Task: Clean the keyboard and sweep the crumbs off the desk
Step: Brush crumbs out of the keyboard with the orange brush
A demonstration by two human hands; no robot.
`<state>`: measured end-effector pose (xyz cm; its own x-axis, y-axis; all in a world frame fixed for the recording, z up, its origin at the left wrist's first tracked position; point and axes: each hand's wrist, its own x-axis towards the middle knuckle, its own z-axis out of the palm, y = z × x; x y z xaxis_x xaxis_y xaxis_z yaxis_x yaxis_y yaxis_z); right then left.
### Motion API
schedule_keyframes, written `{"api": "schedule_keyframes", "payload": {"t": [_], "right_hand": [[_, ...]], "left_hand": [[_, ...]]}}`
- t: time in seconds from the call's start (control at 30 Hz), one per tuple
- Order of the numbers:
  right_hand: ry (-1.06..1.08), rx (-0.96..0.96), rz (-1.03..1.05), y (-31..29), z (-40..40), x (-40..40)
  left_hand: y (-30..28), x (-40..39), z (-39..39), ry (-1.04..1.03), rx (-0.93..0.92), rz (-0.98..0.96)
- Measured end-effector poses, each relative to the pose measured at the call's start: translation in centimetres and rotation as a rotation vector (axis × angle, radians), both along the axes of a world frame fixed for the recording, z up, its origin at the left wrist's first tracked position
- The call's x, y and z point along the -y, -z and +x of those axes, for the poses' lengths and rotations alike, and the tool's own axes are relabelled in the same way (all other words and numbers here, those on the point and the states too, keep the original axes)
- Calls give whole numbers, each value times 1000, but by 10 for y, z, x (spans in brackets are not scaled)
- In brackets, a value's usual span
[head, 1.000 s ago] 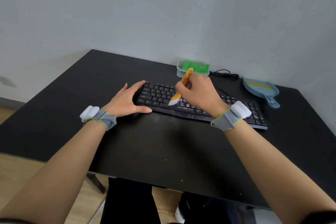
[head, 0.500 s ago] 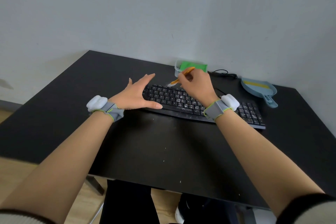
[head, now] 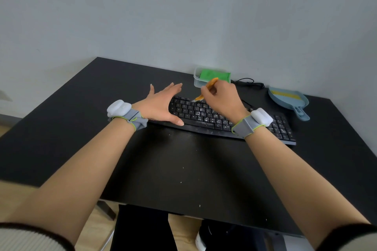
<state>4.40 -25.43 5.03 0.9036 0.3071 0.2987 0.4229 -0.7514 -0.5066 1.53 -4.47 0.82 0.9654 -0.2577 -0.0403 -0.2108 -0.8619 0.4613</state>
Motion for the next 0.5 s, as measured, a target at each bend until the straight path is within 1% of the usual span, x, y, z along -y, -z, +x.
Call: {"api": "schedule_keyframes", "payload": {"t": [0.07, 0.13, 0.23, 0.37, 0.5], "right_hand": [[-9, -14, -17, -1, -4, 1], [-16, -13, 16, -7, -6, 1], [0, 34, 44, -11, -6, 2], [-18, 8, -11, -4, -5, 4], [-40, -17, -39, -12, -12, 7]], "left_hand": [[0, -2, 1, -7, 1, 4], [0, -3, 1, -11, -5, 0], [-1, -3, 1, -7, -16, 3], [-1, -2, 1, -16, -28, -10], [1, -4, 2, -28, -34, -8]]}}
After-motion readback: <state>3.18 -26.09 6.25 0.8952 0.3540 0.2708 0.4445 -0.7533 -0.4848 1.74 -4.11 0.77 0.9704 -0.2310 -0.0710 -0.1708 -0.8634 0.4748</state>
